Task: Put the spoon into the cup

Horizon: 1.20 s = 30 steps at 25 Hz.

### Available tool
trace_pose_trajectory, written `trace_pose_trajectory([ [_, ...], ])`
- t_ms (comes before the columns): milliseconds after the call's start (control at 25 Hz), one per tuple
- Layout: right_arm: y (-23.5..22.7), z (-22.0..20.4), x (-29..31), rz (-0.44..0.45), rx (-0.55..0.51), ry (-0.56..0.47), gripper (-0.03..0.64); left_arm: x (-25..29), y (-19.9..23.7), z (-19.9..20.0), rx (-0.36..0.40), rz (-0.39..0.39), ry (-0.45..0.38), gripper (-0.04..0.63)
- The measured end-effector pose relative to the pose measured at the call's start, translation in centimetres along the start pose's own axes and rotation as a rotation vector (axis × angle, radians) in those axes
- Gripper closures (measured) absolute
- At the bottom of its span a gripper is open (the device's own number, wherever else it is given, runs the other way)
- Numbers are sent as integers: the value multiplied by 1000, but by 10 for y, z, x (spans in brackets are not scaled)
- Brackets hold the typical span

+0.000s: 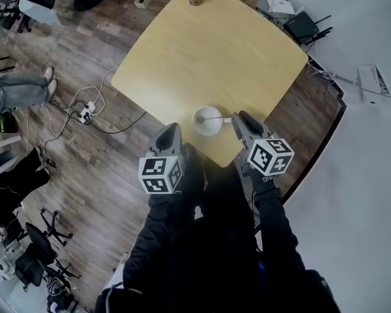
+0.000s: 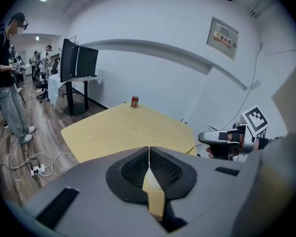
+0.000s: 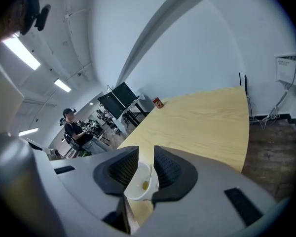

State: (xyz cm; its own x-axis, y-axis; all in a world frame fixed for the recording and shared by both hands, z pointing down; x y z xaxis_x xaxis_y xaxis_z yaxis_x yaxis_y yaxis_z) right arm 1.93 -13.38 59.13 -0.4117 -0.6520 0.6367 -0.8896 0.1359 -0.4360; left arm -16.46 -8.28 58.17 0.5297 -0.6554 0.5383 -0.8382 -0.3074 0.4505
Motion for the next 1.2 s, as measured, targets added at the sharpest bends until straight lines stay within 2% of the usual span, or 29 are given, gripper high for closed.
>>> trace_pose_trajectory([
  [80, 10, 15, -17, -23, -34, -55, 508, -11, -7, 13, 18, -13, -24, 560],
  [200, 34, 39, -46, -52, -85, -154, 560, -28, -21, 37, 60, -39, -65, 560],
  [400, 98, 68, -93, -45, -176, -301, 595, -62, -49, 77, 160, -95, -136, 560],
  [560, 140, 83, -133, -46, -255, -378, 595, -89, -80, 100, 229, -151, -181, 560],
  [760, 172, 101, -174, -71, -313, -464, 595, -116, -110, 124, 282, -189, -221, 560],
  [1200, 215, 120, -209, -60, -380, -582, 595, -154, -134, 167, 386, -225, -321, 561],
])
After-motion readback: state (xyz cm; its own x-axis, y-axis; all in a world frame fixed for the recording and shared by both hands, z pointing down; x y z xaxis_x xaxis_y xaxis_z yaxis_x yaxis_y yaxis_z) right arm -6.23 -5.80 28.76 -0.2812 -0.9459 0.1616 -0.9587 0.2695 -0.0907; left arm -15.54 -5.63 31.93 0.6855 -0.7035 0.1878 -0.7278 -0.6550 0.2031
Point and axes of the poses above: the fingertips, and each gripper's own axes: x forward along the fingers, y to its left, z out of its top, the point moved 1 cm from there along -x, backward along the fingers, and after that the axes turned 15 degrees about -z, right-handed, at the moved point
